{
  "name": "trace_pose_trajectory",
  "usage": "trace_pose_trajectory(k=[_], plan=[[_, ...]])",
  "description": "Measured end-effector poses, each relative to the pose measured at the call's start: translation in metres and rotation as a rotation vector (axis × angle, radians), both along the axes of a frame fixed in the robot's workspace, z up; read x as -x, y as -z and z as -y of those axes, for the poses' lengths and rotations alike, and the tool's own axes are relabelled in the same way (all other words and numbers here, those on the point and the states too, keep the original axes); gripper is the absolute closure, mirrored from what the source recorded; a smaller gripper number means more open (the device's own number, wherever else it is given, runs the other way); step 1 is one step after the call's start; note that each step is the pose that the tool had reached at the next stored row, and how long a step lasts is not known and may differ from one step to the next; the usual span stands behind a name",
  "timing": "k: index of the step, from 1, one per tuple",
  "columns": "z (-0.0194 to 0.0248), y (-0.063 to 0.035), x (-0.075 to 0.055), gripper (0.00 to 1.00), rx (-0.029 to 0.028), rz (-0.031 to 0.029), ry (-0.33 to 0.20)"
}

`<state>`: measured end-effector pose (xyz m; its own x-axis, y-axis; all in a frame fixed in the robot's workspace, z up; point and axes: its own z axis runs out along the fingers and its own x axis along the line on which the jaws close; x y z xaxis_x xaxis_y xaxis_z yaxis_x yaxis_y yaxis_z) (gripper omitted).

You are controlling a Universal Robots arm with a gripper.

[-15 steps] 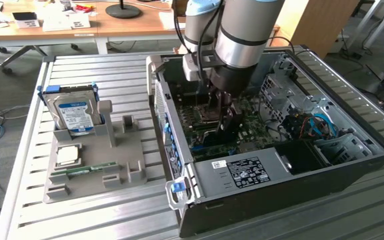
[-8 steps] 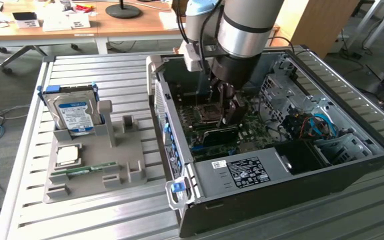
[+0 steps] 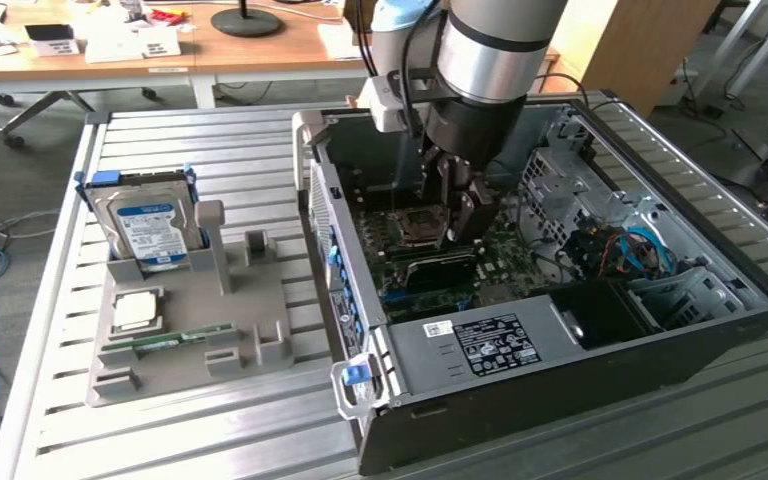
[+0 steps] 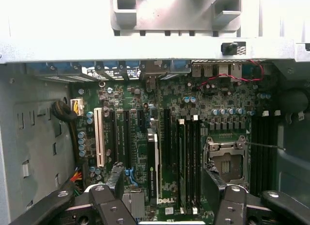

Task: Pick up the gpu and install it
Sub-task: 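Insert the gpu into the slot, then press down on the gpu until it lock into place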

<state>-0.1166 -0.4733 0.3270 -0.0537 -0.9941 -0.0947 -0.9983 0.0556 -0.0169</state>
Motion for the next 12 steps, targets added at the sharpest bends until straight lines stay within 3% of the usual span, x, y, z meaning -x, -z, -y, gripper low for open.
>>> trace_pose_trajectory(k=[12], plan=[[0.0000,0.0000,-0.0024,0.25,0.0001,0.0000,0.000]])
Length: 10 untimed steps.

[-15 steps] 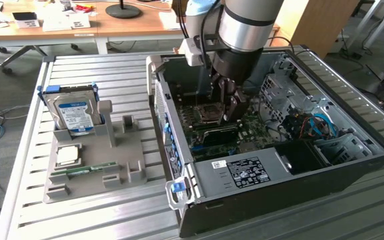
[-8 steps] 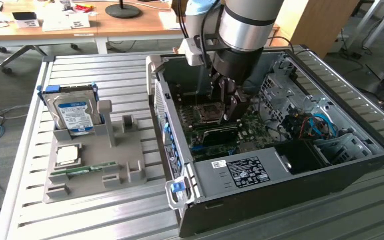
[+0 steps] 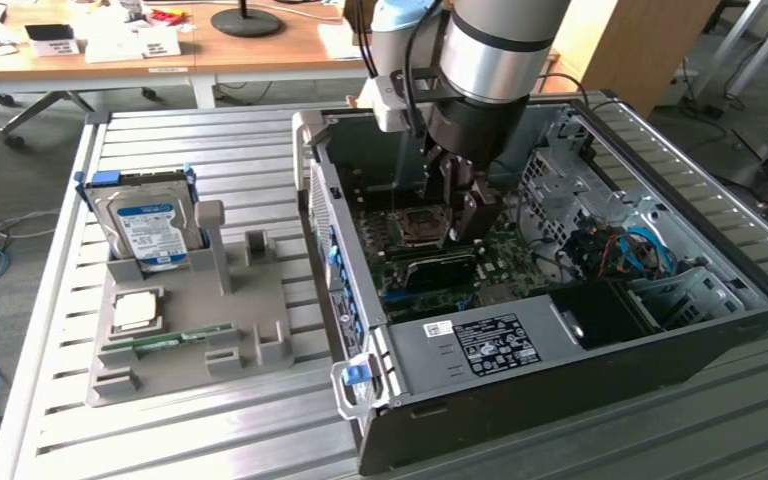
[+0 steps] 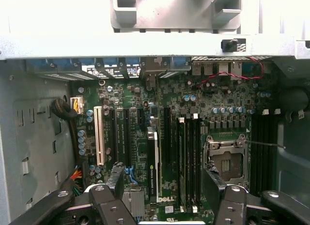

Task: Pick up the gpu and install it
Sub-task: 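Press down on the gpu until it lock into place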

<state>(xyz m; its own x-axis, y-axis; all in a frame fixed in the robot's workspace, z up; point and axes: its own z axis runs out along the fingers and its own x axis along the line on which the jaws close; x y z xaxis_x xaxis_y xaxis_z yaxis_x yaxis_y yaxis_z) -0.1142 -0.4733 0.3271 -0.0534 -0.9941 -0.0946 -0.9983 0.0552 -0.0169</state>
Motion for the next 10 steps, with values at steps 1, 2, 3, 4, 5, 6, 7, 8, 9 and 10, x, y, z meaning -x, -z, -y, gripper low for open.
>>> trace_pose_trajectory(k=[1,2,3,4,5,6,7,8,9,10], plan=[[0.0000,0.0000,0.0000,0.25,-0.0001,0.0000,0.000],[0.0000,0.0000,0.0000,0.25,-0.0001,0.0000,0.000],[0.0000,0.0000,0.0000,0.25,-0.0001,0.0000,0.000],[0.0000,0.0000,0.0000,0.25,-0.0001,0.0000,0.000],[0.0000,0.0000,0.0000,0.25,0.0000,0.0000,0.000],[0.0000,0.0000,0.0000,0.25,0.0000,0.0000,0.000],[0.0000,0.0000,0.0000,0.25,0.0000,0.0000,0.000],[0.0000,0.0000,0.0000,0.25,0.0000,0.0000,0.000],[0.0000,0.0000,0.0000,0.26,0.0000,0.0000,0.000],[0.0000,0.0000,0.0000,0.33,0.0000,0.0000,0.000]])
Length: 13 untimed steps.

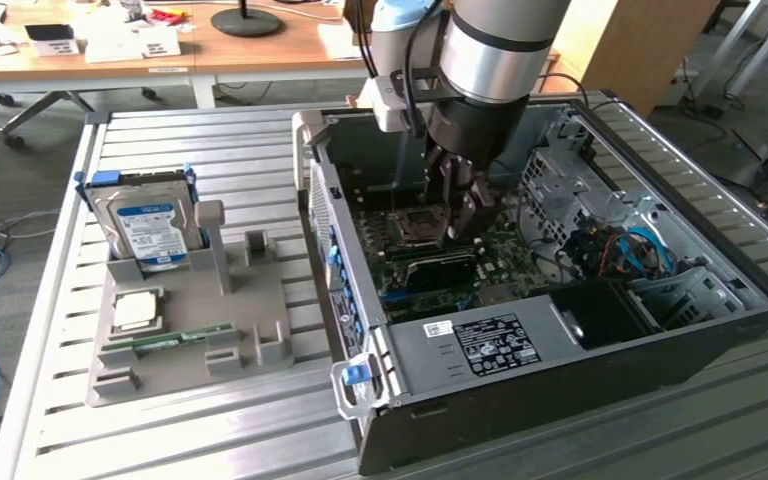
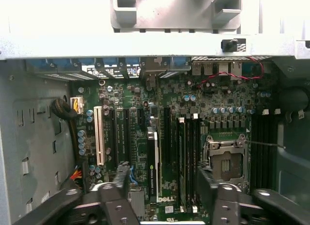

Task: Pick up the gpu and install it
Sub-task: 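Press down on the gpu until it lock into place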

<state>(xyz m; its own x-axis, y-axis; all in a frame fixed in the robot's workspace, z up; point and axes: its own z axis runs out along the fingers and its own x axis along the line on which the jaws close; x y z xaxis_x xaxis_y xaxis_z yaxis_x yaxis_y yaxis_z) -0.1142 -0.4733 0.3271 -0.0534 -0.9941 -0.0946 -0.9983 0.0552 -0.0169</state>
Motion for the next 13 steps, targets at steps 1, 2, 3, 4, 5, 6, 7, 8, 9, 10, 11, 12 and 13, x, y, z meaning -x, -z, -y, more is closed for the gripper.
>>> trace_pose_trajectory(k=[1,2,3,4,5,6,7,8,9,10,11,12,13], plan=[[0.0000,0.0000,0.0000,0.38,0.0000,0.0000,0.000],[0.0000,0.0000,0.0000,0.38,-0.0001,0.0000,0.000],[0.0000,0.0000,0.0000,0.44,0.0000,0.0000,0.000],[0.0000,0.0000,0.0000,0.44,0.0000,0.0000,0.000],[0.0000,0.0000,0.0000,0.50,0.0000,0.0000,0.000],[0.0000,0.0000,0.0000,0.56,0.0000,0.0000,0.000],[0.0000,0.0000,0.0000,0.56,0.0000,0.0000,0.000],[0.0000,0.0000,0.0000,0.62,0.0000,0.0000,0.000],[0.0000,0.0000,0.0000,0.68,0.0000,0.0000,0.000],[0.0000,0.0000,0.0000,0.74,0.0000,0.0000,0.000],[0.0000,0.0000,0.0000,0.74,0.0000,0.0000,0.000],[0.0000,0.0000,0.0000,0.74,0.0000,0.0000,0.000],[0.0000,0.0000,0.0000,0.80,0.0000,0.0000,0.000]])
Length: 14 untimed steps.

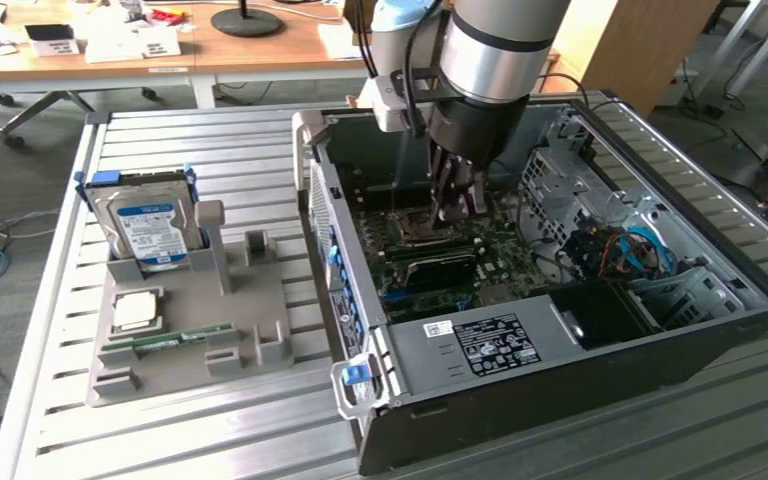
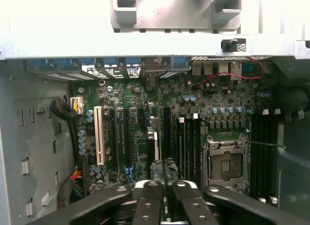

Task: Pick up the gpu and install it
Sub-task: 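Press down on the gpu until it lock into place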

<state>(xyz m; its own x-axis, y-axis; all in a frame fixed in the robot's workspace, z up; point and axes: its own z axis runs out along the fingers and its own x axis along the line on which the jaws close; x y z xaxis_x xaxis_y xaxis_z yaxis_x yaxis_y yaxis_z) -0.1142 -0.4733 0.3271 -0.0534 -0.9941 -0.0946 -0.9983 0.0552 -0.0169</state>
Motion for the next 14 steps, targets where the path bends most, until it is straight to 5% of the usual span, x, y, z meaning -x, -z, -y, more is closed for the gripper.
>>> trace_pose_trajectory(k=[2,14], plan=[[0.0000,0.0000,0.0000,0.89,0.0000,0.0000,0.000],[0.0000,0.0041,-0.0048,0.89,0.0015,0.0000,0.000]])
